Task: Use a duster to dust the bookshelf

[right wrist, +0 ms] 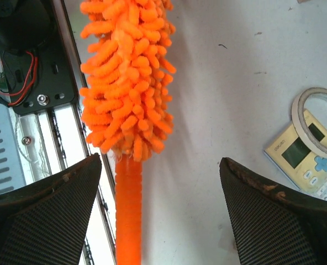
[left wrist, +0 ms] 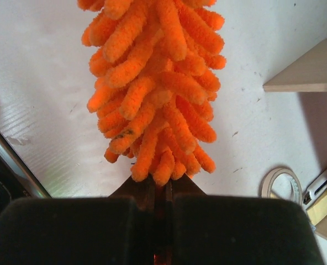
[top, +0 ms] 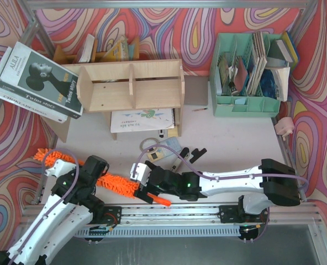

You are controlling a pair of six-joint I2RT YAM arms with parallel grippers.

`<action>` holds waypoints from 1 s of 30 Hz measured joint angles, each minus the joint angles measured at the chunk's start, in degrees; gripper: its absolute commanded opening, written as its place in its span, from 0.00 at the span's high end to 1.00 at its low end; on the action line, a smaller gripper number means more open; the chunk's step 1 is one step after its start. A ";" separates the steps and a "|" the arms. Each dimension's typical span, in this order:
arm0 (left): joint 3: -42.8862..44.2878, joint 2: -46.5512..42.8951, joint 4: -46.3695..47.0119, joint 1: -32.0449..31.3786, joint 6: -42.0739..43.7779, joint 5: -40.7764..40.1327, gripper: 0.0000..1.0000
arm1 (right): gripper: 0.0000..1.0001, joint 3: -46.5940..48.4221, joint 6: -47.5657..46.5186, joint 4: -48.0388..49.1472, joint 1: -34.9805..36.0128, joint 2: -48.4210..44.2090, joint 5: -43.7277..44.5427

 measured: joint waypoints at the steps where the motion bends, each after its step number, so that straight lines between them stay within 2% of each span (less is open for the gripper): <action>1: 0.33 -0.17 -0.37 0.00 -0.17 -0.33 1.00 | 0.21 -0.22 0.20 -0.35 0.00 -0.42 0.02; 10: 2.78 -2.51 -2.27 0.00 -1.62 -2.89 1.00 | 0.20 -1.84 1.64 -1.01 0.09 -0.42 0.20; 20: 6.58 -3.13 -3.02 0.00 -1.64 -4.22 1.00 | 0.20 -1.03 1.57 -1.03 0.28 5.53 2.56; 30: 9.42 -4.09 -3.28 0.00 -1.60 -4.13 1.00 | 0.22 1.51 0.94 -0.76 0.28 7.65 4.07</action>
